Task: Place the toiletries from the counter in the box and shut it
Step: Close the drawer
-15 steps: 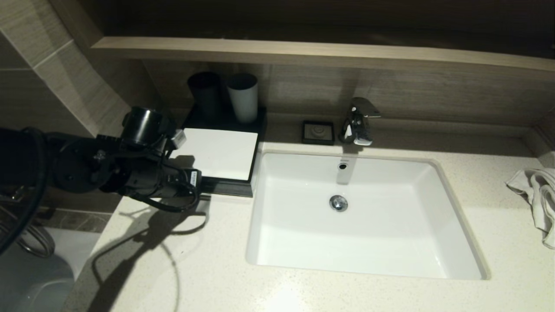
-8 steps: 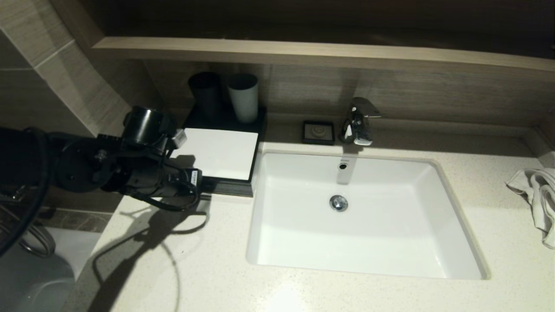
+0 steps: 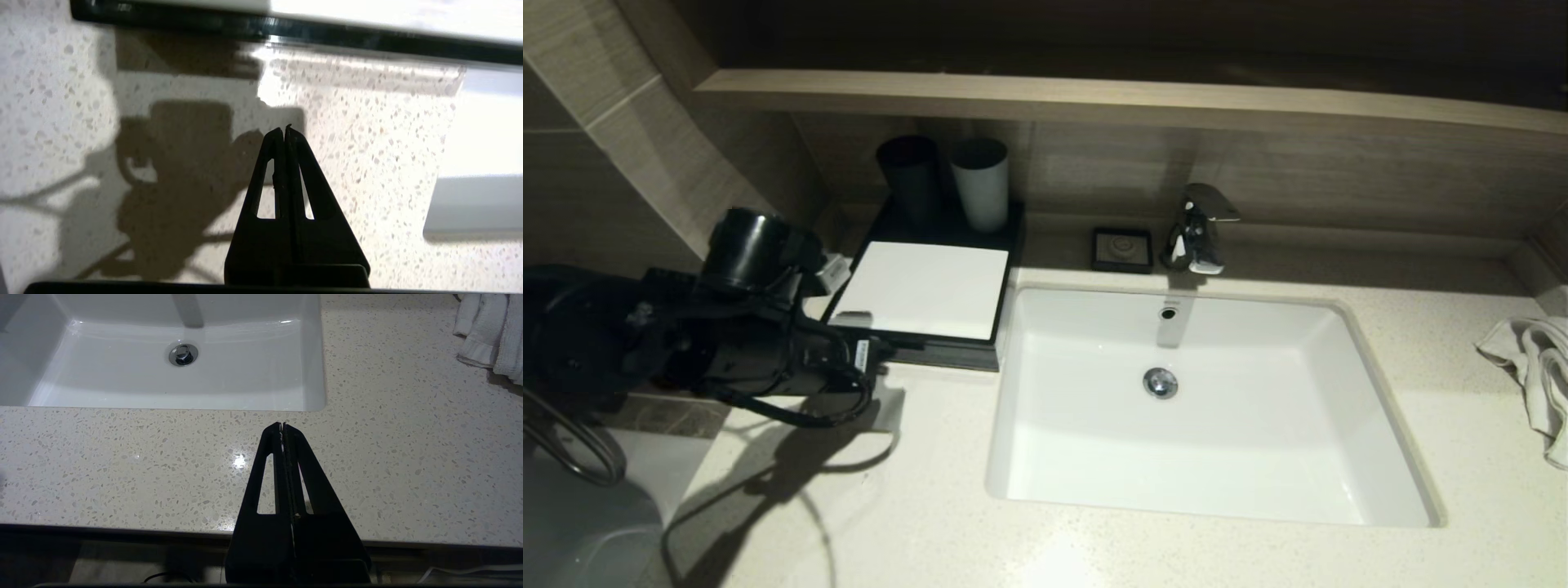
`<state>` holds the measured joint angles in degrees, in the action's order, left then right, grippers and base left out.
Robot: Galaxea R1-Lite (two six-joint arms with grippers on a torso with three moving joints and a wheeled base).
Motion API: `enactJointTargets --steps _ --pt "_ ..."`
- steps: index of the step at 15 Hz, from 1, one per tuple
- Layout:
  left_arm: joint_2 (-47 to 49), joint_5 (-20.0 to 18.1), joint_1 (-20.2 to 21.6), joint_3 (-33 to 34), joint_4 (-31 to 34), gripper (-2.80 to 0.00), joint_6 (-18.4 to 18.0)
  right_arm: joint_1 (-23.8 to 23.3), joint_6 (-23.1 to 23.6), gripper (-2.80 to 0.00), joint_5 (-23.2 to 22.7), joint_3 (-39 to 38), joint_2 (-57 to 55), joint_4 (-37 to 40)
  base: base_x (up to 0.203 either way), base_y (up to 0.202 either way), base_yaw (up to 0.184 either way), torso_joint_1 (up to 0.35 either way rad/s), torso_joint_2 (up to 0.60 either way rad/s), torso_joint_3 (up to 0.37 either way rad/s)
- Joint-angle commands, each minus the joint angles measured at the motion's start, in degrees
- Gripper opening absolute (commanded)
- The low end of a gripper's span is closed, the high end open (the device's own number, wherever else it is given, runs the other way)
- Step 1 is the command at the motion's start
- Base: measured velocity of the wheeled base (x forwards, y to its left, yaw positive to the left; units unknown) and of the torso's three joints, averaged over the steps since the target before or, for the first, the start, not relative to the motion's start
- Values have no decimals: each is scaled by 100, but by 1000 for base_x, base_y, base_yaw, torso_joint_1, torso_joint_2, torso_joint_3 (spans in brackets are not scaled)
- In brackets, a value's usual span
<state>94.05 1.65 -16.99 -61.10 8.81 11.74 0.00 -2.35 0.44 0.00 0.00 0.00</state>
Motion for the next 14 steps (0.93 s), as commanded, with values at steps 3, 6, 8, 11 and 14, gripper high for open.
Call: enactJointTargets --steps 3,6,8,11,14 --pt "-918 -5 -6 388 256 -280 -63 0 -3 -280 0 0 0 0 0 0 0 0 0 0" --pt "-1365 2 -6 600 369 -280 -73 0 -3 -280 0 0 -8 0 0 0 0 0 0 0" --pt "-1547 4 2 752 376 -280 -82 0 -3 -280 0 0 -3 0 0 0 0 0 0 0" --pt "-1871 249 11 1034 311 -280 -63 0 -3 -280 0 0 0 0 0 0 0 0 0 0" --pt "-2253 985 3 1391 240 -280 -80 0 -3 -280 0 0 -5 0 0 0 0 0 0 0"
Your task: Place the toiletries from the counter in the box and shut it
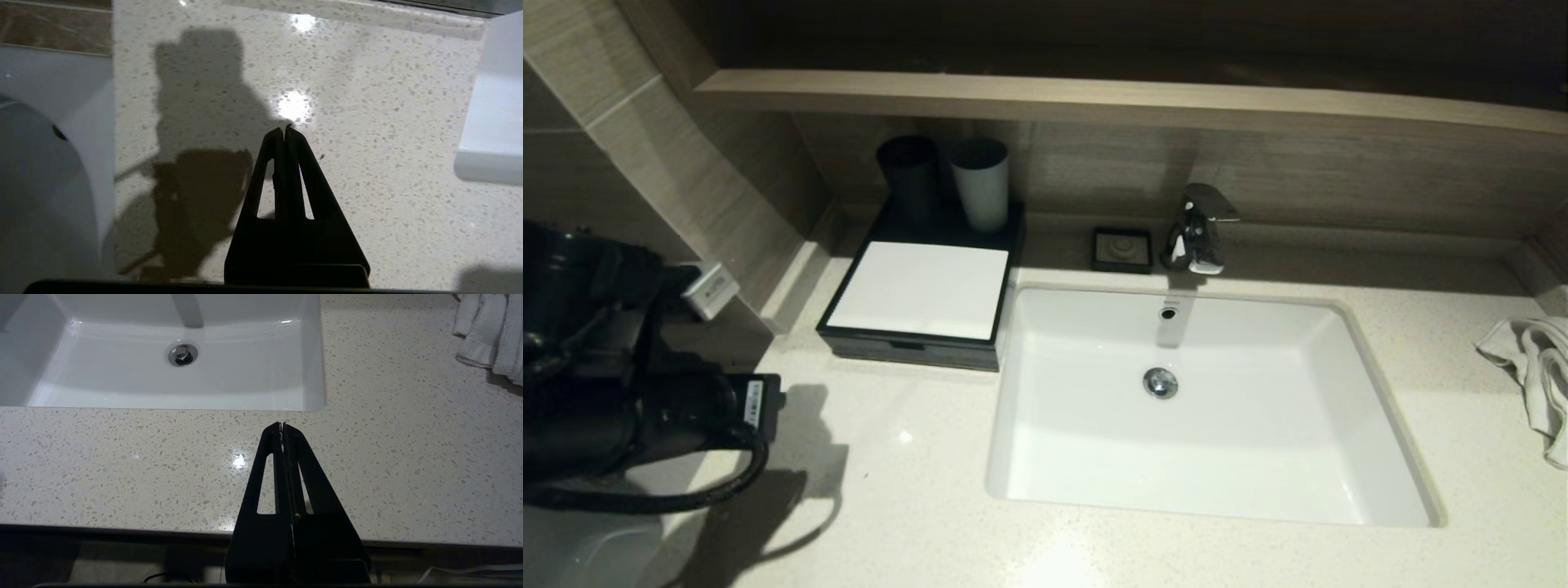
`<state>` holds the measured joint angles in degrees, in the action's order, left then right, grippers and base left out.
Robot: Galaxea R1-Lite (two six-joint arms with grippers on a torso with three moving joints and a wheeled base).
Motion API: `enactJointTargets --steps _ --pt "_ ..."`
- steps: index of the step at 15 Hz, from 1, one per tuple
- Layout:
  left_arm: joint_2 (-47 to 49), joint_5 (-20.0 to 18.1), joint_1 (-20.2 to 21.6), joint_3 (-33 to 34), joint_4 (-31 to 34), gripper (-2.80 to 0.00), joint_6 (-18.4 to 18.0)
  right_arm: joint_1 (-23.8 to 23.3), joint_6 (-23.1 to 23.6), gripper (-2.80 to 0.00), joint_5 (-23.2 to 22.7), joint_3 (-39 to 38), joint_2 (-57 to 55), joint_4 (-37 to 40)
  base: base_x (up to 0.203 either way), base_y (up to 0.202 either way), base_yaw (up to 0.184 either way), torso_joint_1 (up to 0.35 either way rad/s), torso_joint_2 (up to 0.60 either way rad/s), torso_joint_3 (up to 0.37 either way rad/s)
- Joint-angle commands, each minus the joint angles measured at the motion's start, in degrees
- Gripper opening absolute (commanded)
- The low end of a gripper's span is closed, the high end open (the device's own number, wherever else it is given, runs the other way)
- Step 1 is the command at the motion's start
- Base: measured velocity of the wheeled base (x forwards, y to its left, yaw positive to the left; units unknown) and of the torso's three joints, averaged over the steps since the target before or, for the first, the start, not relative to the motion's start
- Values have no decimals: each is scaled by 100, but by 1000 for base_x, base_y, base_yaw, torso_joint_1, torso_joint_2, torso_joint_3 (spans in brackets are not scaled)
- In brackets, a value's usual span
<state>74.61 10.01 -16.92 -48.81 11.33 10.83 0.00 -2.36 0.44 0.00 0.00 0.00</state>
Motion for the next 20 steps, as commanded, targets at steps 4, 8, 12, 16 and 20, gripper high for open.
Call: enactJointTargets --steps 4,8,12,16,20 --pt "-1292 240 -4 561 -35 -280 16 0 -1 -280 0 0 0 0 0 0 0 0 0 0" --pt "-2359 247 133 992 -47 -280 6 0 -1 -280 0 0 0 0 0 0 0 0 0 0" --pt "-3253 199 728 1702 -465 -280 -353 0 -1 -280 0 0 0 0 0 0 0 0 0 0" --pt "-4219 160 1250 2491 -1250 -280 -1247 0 -1 -280 0 0 0 0 0 0 0 0 0 0" --pt "-5209 -85 1714 3188 -1353 -280 -1425 0 -1 -280 0 0 0 0 0 0 0 0 0 0"
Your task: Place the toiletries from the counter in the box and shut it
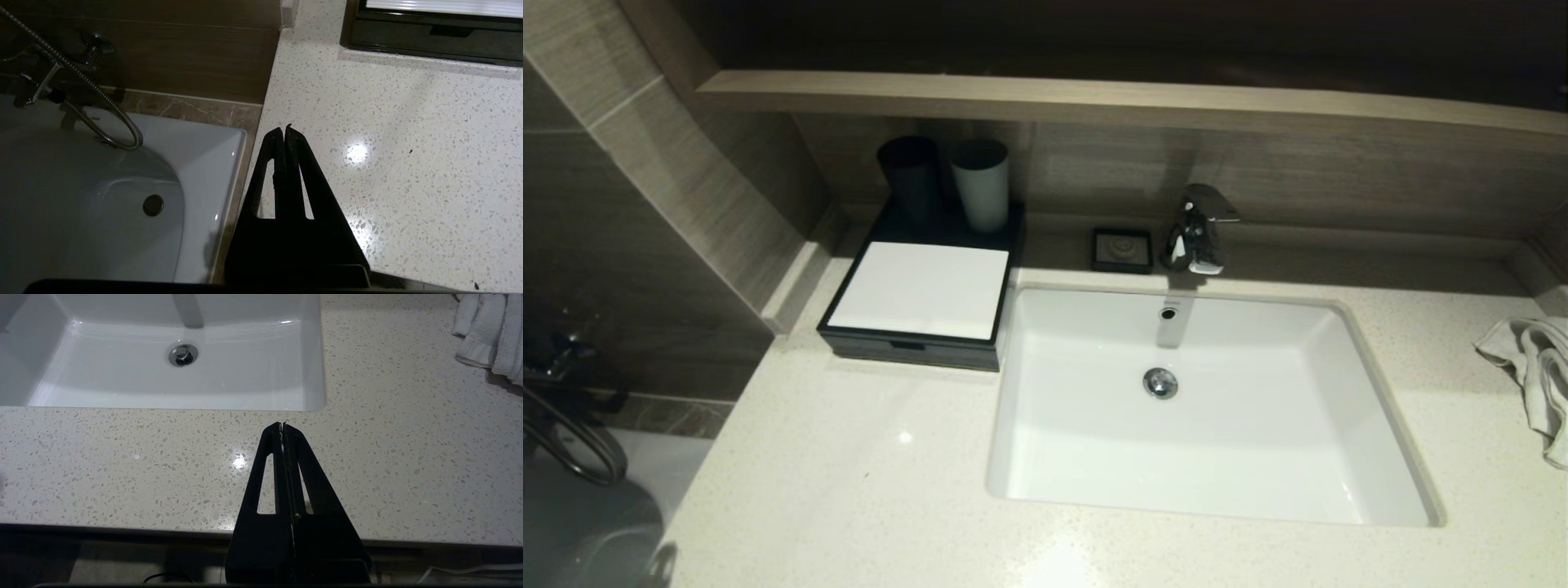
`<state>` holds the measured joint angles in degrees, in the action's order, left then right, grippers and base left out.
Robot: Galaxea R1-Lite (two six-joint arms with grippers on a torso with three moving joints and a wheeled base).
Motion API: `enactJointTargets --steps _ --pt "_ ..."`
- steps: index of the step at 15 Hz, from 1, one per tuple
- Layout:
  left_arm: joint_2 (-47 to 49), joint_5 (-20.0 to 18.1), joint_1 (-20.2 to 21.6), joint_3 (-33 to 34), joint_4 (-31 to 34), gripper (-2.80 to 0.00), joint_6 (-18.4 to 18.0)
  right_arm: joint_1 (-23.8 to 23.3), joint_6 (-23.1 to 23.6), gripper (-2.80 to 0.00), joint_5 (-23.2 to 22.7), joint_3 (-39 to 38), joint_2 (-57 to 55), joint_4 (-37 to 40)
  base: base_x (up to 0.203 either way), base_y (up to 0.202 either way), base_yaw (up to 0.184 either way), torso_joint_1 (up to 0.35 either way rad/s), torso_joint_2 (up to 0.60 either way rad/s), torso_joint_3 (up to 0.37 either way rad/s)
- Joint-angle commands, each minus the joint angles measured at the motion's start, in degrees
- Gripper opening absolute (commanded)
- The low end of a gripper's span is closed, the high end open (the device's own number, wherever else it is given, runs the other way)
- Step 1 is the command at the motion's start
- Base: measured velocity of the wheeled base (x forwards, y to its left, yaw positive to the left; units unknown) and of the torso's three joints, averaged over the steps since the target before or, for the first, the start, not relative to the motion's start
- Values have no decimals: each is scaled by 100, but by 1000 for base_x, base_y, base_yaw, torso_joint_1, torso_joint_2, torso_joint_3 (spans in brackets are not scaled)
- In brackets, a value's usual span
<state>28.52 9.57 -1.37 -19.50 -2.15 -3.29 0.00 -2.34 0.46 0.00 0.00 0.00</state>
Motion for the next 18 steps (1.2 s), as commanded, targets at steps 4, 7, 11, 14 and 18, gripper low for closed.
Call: enactJointTargets --steps 4,7,11,14,18 --pt "-1431 -416 315 749 23 -280 -353 0 -3 -280 -2 0 0 0 0 0 0 0 0 0" --pt "-1612 -438 304 843 29 -280 -376 0 -3 -280 -2 0 0 0 0 0 0 0 0 0" --pt "-2069 -458 223 955 64 -280 -410 0 -3 -280 -2 0 0 0 0 0 0 0 0 0" --pt "-2412 -544 163 1087 63 -280 -571 0 -3 -280 -2 0 -2 0 0 0 0 0 0 0" --pt "-2844 -596 163 1308 12 -280 -700 0 -3 -280 -2 0 0 0 0 0 0 0 0 0"
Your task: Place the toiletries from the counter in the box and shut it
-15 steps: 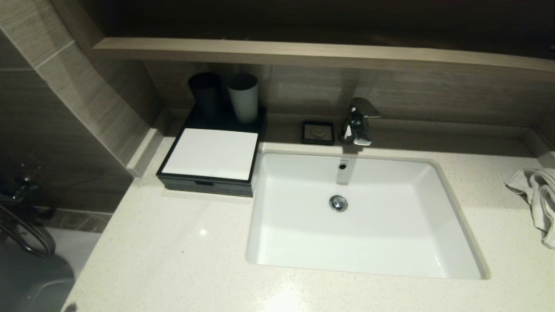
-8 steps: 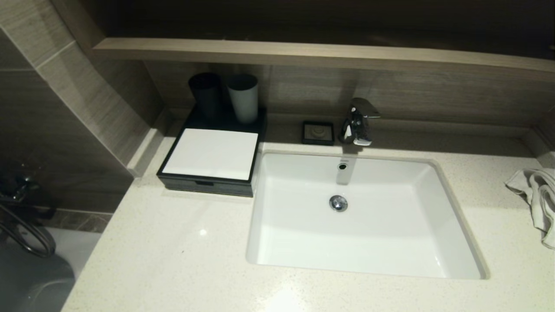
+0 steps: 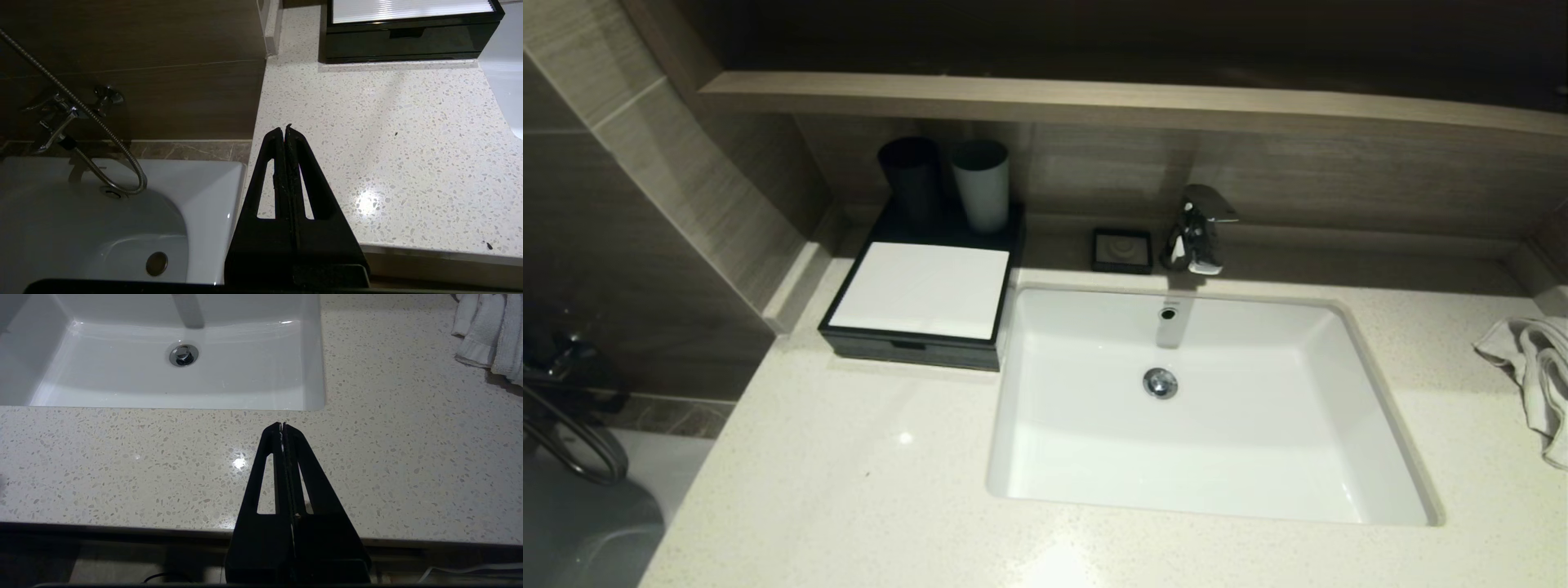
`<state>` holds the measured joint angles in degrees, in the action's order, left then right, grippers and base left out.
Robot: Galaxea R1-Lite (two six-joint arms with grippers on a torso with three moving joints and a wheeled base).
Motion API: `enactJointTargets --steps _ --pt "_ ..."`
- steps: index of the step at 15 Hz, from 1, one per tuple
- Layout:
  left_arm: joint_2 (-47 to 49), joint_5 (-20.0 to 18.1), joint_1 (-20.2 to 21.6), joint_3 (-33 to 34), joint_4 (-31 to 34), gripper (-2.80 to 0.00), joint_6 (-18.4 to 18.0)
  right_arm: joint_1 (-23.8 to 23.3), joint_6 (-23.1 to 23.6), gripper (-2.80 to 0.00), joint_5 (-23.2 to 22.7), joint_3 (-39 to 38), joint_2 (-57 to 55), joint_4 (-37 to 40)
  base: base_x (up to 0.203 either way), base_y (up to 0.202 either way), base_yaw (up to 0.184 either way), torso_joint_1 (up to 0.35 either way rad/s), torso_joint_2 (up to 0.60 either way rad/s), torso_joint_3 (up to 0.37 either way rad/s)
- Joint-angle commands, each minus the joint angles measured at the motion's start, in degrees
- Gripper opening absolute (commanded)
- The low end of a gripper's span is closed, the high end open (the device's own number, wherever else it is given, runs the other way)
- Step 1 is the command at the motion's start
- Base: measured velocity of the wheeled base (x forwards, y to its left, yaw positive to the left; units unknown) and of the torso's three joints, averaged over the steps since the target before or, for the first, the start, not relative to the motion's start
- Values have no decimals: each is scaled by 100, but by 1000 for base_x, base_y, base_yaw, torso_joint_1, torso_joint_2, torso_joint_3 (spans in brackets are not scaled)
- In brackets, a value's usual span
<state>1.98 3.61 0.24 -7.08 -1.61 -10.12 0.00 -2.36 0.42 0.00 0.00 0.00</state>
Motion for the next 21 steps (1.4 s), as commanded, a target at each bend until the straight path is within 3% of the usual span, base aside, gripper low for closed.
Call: enactJointTargets --steps 1,6,10,15,17,21 --pt "-190 0 2 84 -68 -280 -16 0 -1 -280 2 0 -8 0 0 0 0 0 0 0" --pt "-190 -10 1 557 -722 -280 -17 0 -1 -280 2 0 0 0 0 0 0 0 0 0" --pt "-190 -267 2 690 -736 -280 67 0 -1 -280 2 0 0 0 0 0 0 0 0 0" --pt "-190 -378 2 717 -312 -280 517 0 -1 -280 2 0 -8 0 0 0 0 0 0 0" --pt "-190 -370 2 717 161 -280 676 0 -1 -280 2 0 -9 0 0 0 0 0 0 0" --pt "-198 -370 2 717 143 -280 696 0 -1 -280 2 0 0 0 0 0 0 0 0 0"
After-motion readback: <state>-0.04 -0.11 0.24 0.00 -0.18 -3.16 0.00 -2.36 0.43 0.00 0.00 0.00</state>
